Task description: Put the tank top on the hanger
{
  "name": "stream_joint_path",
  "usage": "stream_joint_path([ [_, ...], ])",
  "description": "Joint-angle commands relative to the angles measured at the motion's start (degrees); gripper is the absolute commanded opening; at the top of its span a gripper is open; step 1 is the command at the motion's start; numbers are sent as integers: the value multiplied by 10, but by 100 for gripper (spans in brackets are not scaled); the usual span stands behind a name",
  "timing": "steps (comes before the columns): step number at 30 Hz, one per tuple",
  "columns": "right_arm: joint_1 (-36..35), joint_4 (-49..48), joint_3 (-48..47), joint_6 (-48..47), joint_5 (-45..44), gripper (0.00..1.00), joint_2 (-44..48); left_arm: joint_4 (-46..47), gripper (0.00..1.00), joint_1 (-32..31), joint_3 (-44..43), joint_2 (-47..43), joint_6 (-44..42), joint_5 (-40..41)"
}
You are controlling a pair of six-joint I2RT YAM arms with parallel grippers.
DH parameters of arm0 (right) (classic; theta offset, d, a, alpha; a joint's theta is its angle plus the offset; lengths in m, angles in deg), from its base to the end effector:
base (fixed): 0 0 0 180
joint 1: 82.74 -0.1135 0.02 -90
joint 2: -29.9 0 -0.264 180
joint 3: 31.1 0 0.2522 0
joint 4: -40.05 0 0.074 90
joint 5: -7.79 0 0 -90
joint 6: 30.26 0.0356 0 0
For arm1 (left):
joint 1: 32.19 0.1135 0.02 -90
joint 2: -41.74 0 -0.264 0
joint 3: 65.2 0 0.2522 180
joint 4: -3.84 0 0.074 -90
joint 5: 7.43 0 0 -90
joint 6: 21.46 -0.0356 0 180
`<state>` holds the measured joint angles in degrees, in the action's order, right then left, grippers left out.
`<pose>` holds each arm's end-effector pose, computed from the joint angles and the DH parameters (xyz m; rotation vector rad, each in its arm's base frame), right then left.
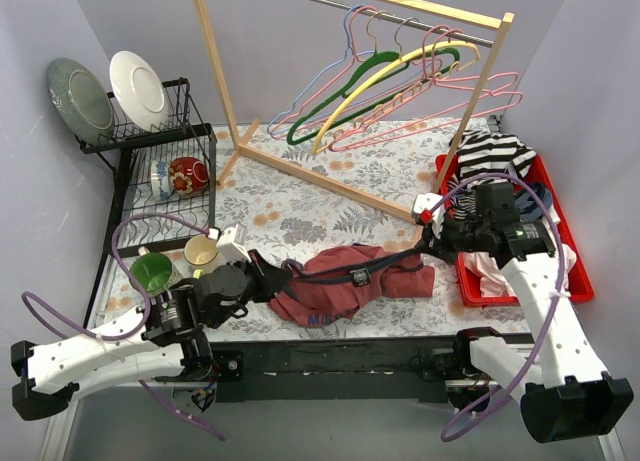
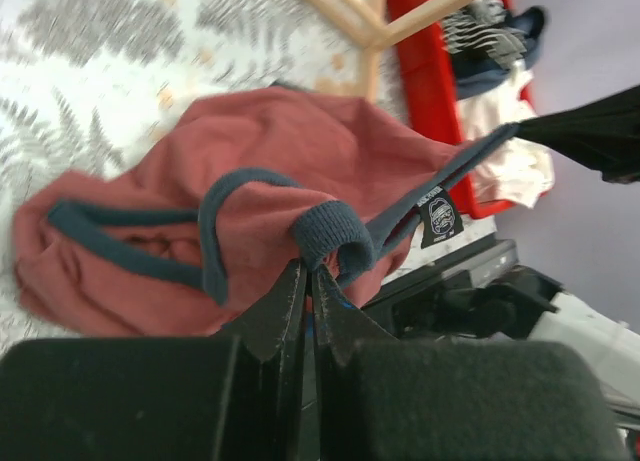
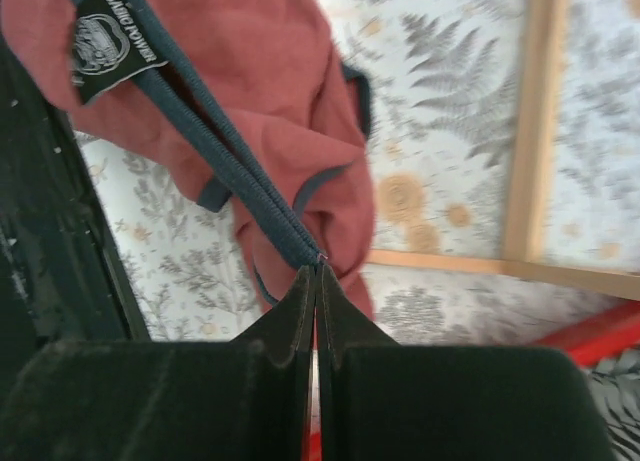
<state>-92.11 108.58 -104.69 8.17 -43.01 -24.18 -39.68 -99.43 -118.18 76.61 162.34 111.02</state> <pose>0.1635 0.0498 0.3348 -1.3748 1.7565 0.4371 0.0691 -0.1209 0.2976 -0.8429 2.0469 -1.2714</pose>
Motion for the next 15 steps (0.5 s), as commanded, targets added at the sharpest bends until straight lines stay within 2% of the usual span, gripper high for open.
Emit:
stream_joint_path([
  [1, -1, -62, 61, -5, 42, 1, -17, 8, 0, 2, 58, -2, 112, 37],
  [3, -3, -88, 90, 9, 33, 1, -28, 8, 1, 2, 78, 21, 121, 47],
  [6, -3, -118, 118, 31, 13, 4, -37, 23, 10, 3, 83, 84, 112, 50],
  [8, -3, -127, 125, 48, -2, 21, -42, 37, 19, 5, 75, 135, 94, 39],
  [9, -3, -134, 122, 53, -8, 29, -46, 40, 31, 5, 53, 149, 82, 35],
  [10, -2, -135, 117, 61, -13, 45, -47, 38, 38, 6, 40, 164, 55, 32],
  [12, -2, -134, 89, 76, -37, 57, -45, 24, 54, 6, 7, 181, 16, 26],
  [13, 1, -129, 77, 80, -38, 65, -44, 11, 69, 6, -28, 180, -18, 26],
  [15, 9, -127, 53, 88, -19, 71, -35, 3, 77, 6, -58, 160, -63, 22],
])
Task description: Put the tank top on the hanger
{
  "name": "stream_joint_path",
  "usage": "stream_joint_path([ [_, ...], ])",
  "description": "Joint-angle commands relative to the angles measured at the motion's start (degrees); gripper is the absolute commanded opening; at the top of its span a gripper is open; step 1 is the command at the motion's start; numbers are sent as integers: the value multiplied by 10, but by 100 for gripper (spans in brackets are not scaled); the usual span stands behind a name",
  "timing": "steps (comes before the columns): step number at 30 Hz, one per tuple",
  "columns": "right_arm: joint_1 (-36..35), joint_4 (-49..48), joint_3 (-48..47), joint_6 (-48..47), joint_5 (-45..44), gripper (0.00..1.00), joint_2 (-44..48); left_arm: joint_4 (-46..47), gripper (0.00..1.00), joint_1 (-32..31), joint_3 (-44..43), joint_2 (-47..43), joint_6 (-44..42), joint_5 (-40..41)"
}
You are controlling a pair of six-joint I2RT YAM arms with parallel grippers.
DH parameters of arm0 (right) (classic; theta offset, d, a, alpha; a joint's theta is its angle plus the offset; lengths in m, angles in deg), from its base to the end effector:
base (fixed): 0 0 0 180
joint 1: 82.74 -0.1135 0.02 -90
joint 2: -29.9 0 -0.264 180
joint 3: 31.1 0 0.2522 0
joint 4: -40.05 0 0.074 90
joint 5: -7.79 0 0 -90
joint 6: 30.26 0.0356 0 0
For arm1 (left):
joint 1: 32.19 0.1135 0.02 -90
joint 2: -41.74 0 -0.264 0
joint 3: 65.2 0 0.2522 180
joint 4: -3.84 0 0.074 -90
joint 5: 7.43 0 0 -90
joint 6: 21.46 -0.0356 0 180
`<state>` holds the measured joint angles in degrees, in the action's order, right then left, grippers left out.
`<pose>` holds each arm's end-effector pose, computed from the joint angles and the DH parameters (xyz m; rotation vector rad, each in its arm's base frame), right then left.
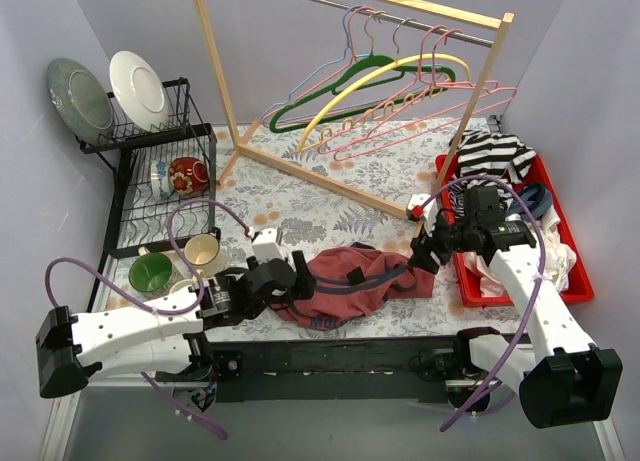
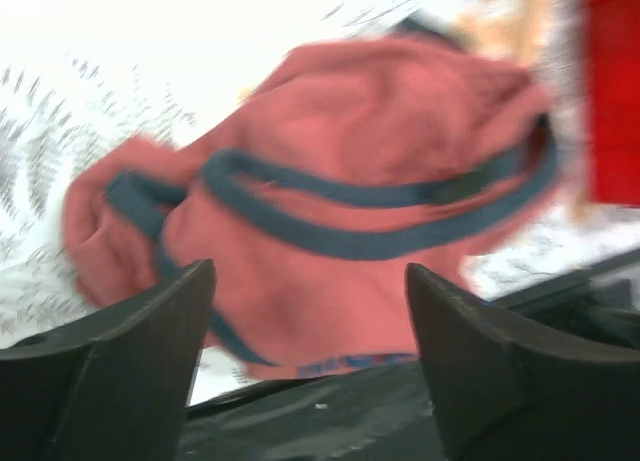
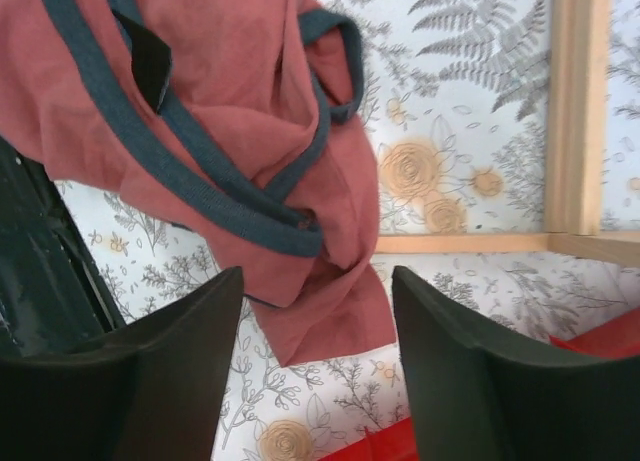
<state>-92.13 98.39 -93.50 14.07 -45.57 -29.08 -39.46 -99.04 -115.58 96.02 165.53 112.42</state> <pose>0.1886 0.0527 0.2709 -1.2919 1.9515 0.5034 0.0905 -0.1666 0.2337 -0.8674 2.2558 -0.8426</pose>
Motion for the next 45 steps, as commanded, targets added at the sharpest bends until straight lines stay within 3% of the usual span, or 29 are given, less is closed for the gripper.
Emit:
stream_joint_path([
  [1, 12, -21, -64, 30, 19, 74, 16, -6, 84, 2, -116, -43, -114, 6],
  [7, 13, 14, -17, -27, 219, 75, -8, -9, 97, 12, -264, -80, -302, 2],
  [12, 14, 46, 18, -95, 260, 74, -42, 7, 98, 42, -406, -11, -434, -7],
  [15, 15, 75, 11, -132, 270, 73, -47, 12, 98, 116, -505, 70, -465, -100],
  [16, 17, 73, 13, -132, 268, 73, -45, 18, 98, 172, -525, 109, -467, -164],
  [19, 31, 56, 30, -124, 270, 73, -34, 47, 98, 262, -595, 155, -464, -235],
  [21, 42, 59, 32, -130, 273, 73, -32, 81, 97, 329, -639, 197, -443, -335],
  [23, 46, 59, 30, -130, 276, 73, -34, 94, 95, 366, -672, 249, -403, -415],
  [27, 60, 84, 24, -158, 285, 73, -41, 92, 88, 446, -766, 329, -371, -489],
  [30, 67, 89, 24, -163, 287, 73, -41, 109, 85, 487, -780, 360, -340, -567],
  [37, 72, 108, 20, -182, 296, 73, -46, 101, 79, 499, -817, 419, -360, -694],
  [45, 84, 114, 21, -188, 304, 73, -47, 62, 61, 499, -877, 467, -425, -725],
])
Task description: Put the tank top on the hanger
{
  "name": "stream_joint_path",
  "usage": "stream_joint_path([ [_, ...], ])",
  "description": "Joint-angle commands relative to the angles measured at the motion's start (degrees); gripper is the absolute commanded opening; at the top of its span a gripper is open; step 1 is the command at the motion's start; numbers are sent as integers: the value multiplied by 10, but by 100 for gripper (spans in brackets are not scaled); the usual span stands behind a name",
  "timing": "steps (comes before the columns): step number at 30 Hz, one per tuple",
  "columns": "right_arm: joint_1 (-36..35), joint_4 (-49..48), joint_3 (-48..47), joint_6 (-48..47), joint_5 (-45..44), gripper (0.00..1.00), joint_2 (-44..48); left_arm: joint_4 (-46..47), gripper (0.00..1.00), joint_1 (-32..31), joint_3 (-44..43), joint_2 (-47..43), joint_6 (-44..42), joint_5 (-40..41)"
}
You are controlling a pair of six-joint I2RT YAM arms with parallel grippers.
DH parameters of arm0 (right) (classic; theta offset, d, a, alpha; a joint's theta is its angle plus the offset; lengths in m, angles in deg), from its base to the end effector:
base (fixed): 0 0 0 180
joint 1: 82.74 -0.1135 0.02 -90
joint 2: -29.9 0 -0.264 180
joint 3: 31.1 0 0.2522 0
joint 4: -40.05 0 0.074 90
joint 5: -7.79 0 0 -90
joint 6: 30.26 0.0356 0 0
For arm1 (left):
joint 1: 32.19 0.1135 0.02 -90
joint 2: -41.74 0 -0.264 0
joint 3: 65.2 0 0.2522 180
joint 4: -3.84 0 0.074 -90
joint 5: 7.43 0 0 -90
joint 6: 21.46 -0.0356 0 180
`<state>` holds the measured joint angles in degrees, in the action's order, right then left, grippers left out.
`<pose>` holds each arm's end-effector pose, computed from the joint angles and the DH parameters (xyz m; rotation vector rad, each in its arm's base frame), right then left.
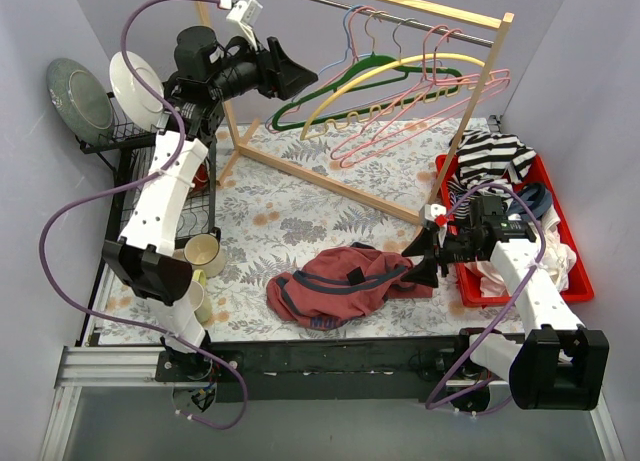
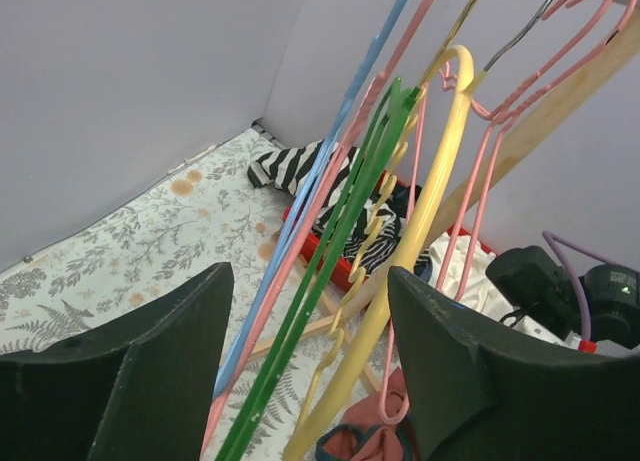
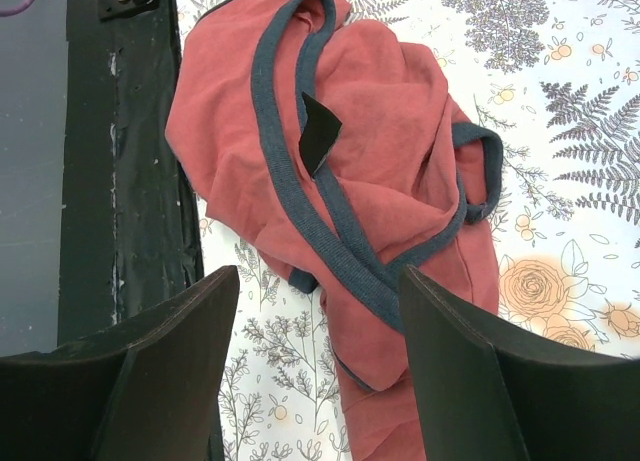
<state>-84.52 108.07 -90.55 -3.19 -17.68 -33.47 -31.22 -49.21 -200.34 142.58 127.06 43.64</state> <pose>0.1799 0.0377 0.2473 -1.3204 1.6850 0.9856 0.3565 -0.1325 0.5136 -0.0483 1.8158 -1.5158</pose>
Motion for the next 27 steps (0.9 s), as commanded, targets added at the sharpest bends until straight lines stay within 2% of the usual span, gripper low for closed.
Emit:
stream_joint_path([
  [1, 8, 18, -10, -16, 26, 73, -3, -22, 61, 1, -32, 4, -49, -36],
  [9, 12, 25, -12, -24, 31, 73, -9, -34, 51, 1, -64, 39, -66, -21],
  [13, 12, 28, -13, -25, 32, 73, -10, -42, 43, 1, -68, 50, -70, -25],
  [22, 33, 37, -15, -31, 38, 73, -14, -56, 37, -10, -66, 56, -101, -9],
  [27, 39, 43, -18, -37, 42, 73, -15, -80, 30, -39, -80, 67, -137, 60],
])
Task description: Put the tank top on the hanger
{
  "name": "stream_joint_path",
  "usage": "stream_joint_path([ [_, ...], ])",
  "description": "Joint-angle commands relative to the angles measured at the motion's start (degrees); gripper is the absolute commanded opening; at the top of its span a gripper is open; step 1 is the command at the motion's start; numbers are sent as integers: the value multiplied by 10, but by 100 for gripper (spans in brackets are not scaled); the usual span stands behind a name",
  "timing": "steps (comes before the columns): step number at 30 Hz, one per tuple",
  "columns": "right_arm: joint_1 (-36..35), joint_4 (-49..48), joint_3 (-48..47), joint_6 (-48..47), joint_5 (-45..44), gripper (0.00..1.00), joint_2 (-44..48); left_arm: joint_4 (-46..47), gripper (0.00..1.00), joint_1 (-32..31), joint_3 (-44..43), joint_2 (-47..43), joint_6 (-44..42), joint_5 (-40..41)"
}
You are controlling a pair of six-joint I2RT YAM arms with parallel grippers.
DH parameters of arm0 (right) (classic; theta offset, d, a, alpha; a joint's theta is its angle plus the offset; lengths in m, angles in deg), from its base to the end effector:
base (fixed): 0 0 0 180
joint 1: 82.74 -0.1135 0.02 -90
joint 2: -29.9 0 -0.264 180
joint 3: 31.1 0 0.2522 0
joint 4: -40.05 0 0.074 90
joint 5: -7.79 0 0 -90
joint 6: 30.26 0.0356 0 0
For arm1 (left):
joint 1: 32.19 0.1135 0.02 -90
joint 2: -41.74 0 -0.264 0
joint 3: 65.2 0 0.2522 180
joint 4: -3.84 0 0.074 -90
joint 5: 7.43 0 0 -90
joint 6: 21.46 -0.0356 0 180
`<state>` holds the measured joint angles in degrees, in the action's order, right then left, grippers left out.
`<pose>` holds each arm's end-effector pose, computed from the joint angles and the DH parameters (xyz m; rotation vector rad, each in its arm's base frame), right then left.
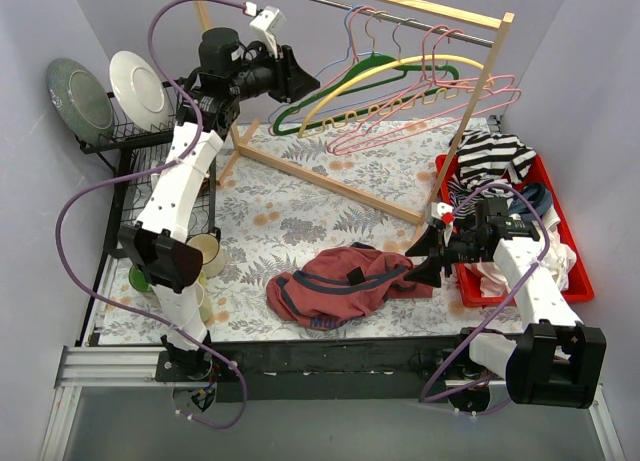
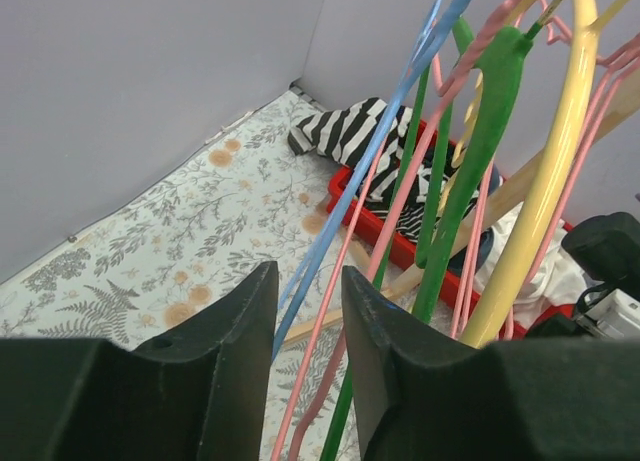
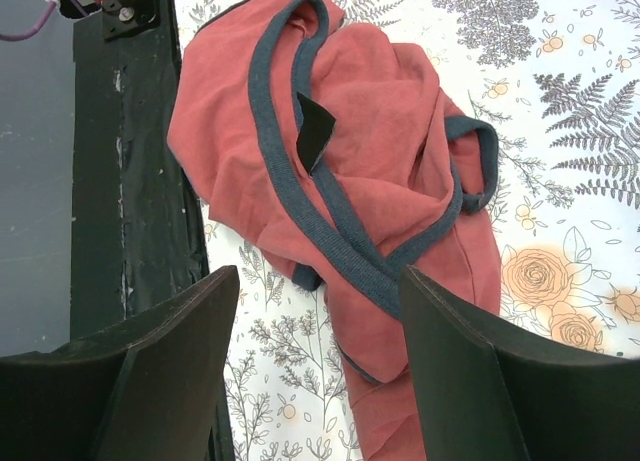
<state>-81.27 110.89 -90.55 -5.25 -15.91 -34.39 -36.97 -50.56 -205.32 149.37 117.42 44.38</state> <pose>0.1794 0.0280 0.2445 -1.2618 1.7083 1.0107 0.3856 -0.1512 0.4858 0.0468 1.9072 -1.4017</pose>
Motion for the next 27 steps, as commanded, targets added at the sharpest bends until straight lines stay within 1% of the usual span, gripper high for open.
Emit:
stream_joint_path([
  [1, 8, 16, -17, -17, 25, 73, -6, -24, 29, -29, -32, -1, -52, 64],
  [3, 11, 19, -18, -22, 27, 73, -7, -26, 26, -38, -32, -2, -63, 90],
  [7, 15, 26, -19, -27, 30, 73, -7, -20, 7, -51, -22, -14, -93, 110],
  [9, 16, 30, -20, -29, 30, 73, -8, -2, 0, -55, -10, -24, -101, 117],
  [14, 21, 38, -23, -39, 34, 73, -11, 65, 0, -56, 71, -80, -99, 125],
  [17, 24, 42, -24, -44, 35, 73, -11, 109, 0, -56, 106, -113, -90, 138],
  [21, 27, 47, -25, -48, 37, 73, -12, 173, 0, -56, 174, -153, -73, 150],
  [24, 28, 50, -26, -51, 37, 73, -14, 211, 0, -53, 210, -174, -52, 153],
  [27, 31, 55, -26, -56, 39, 73, -14, 240, 0, -46, 227, -183, -27, 147],
])
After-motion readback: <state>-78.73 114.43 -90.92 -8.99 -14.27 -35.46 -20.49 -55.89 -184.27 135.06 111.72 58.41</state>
